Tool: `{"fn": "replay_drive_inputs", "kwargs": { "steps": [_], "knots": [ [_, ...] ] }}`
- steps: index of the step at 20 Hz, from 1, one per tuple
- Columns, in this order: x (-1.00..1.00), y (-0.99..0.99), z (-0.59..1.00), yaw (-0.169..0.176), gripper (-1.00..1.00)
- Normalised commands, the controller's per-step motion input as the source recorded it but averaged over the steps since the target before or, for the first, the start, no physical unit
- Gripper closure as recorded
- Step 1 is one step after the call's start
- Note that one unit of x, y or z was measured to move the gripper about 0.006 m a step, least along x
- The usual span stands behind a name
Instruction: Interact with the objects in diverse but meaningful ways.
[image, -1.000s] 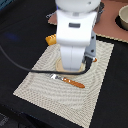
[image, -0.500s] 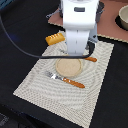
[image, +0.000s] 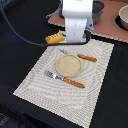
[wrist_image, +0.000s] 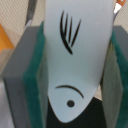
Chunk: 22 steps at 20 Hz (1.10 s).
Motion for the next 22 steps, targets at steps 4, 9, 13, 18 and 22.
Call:
{"fn": "replay_drive_inputs", "kwargs": {
  "steps": [4, 9, 13, 18, 22],
  "knots": [
    [-0.65, 0.60, 0.00, 0.000, 1.00],
    [-0.57, 0.60, 0.00, 0.005, 1.00],
    [-0.54, 0.61, 0.00, 0.012, 1.00],
    [-0.53, 0.61, 0.00, 0.017, 1.00],
    [-0.52, 0.61, 0.00, 0.019, 1.00]
  ]
}}
